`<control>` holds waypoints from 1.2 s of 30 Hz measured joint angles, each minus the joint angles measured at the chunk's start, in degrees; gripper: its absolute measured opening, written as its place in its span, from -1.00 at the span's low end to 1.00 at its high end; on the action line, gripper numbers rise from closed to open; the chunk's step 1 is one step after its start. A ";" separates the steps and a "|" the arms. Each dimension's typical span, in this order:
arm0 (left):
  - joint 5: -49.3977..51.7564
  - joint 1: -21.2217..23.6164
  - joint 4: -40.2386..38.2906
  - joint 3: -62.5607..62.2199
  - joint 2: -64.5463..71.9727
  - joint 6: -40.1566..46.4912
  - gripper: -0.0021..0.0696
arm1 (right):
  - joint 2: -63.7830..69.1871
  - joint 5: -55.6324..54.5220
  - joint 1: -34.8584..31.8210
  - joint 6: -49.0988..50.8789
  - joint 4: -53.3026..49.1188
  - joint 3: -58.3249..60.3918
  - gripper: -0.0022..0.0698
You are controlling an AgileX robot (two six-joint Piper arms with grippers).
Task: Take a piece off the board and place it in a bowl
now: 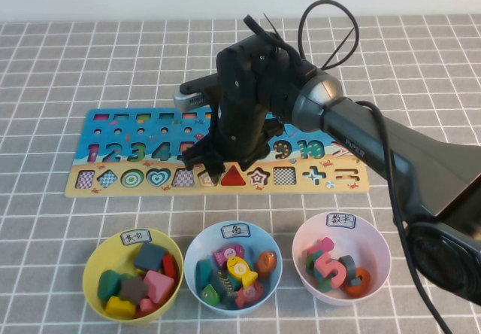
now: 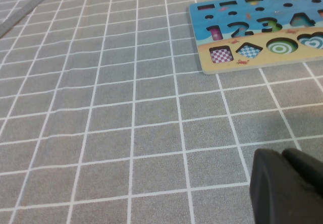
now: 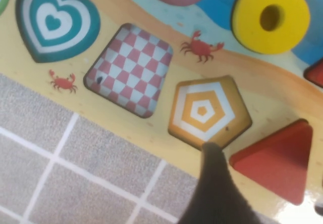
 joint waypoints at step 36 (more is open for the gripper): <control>0.00 0.00 0.00 0.00 0.00 0.00 -0.96 | 0.11 -0.09 -0.47 -3.20 1.15 2.29 0.05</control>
